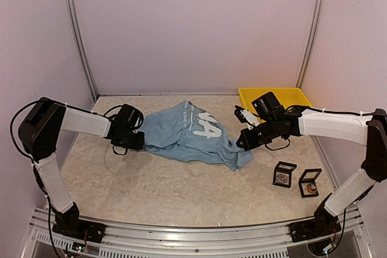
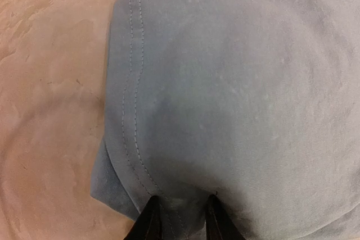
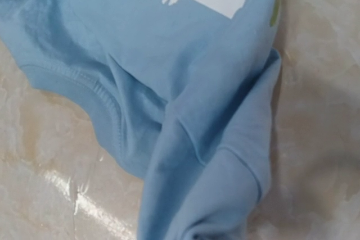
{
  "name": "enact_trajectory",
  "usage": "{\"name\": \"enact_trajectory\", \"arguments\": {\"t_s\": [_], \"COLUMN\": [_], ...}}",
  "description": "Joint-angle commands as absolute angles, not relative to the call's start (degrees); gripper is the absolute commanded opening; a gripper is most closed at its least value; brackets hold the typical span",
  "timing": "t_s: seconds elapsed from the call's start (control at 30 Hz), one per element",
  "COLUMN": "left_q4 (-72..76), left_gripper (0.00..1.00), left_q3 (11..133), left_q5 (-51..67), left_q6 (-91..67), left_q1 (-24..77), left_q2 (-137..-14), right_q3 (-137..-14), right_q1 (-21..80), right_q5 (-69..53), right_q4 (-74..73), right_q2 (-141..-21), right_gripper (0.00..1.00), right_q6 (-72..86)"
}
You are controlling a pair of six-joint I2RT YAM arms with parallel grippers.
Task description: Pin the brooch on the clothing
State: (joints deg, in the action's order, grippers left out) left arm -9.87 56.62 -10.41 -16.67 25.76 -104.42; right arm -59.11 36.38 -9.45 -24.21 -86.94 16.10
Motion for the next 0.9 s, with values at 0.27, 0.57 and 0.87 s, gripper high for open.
{"name": "enact_trajectory", "arguments": {"t_s": [0.27, 0.57, 0.87], "left_q4": [-10.72, -10.3, -10.31], "left_gripper": [0.43, 0.46, 0.44], "left_q3": [53.81, 51.26, 52.33], "left_q5": [-7.93, -5.07, -4.02], "left_q6": [-16.74, -18.85, -18.47], "left_q1": [25.13, 22.56, 21.88], "left_q2": [-97.64, -94.65, -100.91], "right_q3": [-60.19, -59.92, -59.09], "right_q1": [36.9, 36.86, 36.83], "right_q5": [-9.57, -9.55, -9.8], "right_q4": [-25.24, -25.05, -24.7], "right_q2": [-87.11, -86.97, -86.84], "right_gripper": [0.0, 0.0, 0.0], "right_q6": [15.57, 15.29, 15.59]}}
